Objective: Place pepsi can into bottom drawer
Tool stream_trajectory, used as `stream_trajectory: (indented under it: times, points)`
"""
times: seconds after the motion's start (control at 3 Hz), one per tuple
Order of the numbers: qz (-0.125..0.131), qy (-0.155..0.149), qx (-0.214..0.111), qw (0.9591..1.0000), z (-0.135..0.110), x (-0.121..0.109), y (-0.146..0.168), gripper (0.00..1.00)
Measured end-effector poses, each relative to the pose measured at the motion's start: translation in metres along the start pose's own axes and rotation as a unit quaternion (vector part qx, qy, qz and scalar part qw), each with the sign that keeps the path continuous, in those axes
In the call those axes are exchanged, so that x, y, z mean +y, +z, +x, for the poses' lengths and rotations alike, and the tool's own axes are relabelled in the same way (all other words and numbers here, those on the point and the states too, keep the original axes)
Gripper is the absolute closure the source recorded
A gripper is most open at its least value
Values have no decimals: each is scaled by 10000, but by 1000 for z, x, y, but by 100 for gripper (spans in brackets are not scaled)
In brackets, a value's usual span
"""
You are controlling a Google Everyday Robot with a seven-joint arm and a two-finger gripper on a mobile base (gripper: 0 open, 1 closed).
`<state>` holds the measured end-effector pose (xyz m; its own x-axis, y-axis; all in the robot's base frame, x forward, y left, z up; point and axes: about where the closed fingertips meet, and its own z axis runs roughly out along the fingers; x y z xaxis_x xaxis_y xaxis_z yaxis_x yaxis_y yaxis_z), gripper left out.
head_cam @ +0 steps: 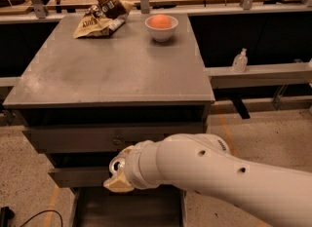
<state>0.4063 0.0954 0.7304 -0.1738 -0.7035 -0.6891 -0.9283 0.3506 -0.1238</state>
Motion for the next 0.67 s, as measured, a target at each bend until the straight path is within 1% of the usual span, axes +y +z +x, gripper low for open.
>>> stream_trajectory:
  times: [0.33, 0.67]
  points:
    - [84, -69, -200, 9997, 46, 0, 19, 100]
    - [-22, 66, -242, 9997, 100, 5, 47, 100]
